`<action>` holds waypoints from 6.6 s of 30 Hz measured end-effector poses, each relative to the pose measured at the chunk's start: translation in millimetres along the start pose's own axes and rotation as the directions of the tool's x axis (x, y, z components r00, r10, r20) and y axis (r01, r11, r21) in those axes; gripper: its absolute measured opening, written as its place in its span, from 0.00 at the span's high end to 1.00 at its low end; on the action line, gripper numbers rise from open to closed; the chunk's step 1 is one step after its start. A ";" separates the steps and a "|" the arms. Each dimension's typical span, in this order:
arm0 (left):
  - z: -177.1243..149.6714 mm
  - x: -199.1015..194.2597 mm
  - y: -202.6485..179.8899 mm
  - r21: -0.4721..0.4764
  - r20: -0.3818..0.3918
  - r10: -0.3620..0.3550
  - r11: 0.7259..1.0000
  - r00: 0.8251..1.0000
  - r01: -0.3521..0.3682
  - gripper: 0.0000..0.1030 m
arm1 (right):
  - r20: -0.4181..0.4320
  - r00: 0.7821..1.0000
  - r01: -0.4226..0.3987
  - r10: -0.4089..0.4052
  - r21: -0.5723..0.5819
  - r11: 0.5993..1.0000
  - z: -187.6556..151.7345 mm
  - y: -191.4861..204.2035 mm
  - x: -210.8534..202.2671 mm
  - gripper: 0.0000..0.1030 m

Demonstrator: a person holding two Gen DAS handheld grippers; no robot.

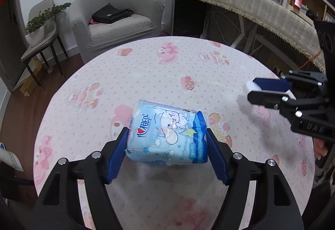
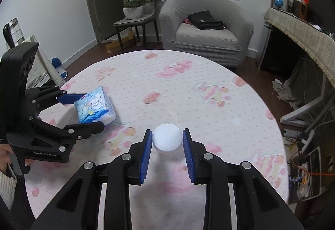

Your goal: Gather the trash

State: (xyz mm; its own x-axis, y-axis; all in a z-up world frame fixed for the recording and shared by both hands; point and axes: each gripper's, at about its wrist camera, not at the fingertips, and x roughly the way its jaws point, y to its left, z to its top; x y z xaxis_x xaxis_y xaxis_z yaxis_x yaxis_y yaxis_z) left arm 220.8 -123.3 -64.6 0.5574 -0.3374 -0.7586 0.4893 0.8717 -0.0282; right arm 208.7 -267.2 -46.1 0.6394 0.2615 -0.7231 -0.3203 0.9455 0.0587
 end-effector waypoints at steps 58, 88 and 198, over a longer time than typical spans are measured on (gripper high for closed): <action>-184.4 -157.5 175.0 -0.336 -0.002 0.363 0.877 0.932 -0.343 0.29 | 0.007 0.969 -0.239 0.245 -0.191 0.952 4.3 266.6 22.9 0.71; -260.2 -143.1 273.4 -0.401 -0.191 0.304 0.844 0.933 -0.357 0.19 | -0.124 0.939 -0.344 0.321 -0.298 0.890 23.1 397.1 110.2 0.71; -215.0 -231.2 134.6 -0.402 0.200 0.574 0.787 0.794 -0.467 0.03 | 0.264 0.964 0.000 0.012 -0.048 0.999 -36.6 199.2 -61.7 0.04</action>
State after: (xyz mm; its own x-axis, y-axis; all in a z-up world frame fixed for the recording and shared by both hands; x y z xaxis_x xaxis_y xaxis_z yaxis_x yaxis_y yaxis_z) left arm 13.5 148.5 -32.9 0.8574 0.1610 -0.4887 -0.1452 0.9869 0.0705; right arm 79.9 -102.1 -14.9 0.7973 0.3153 -0.5147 -0.3534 0.9351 0.0253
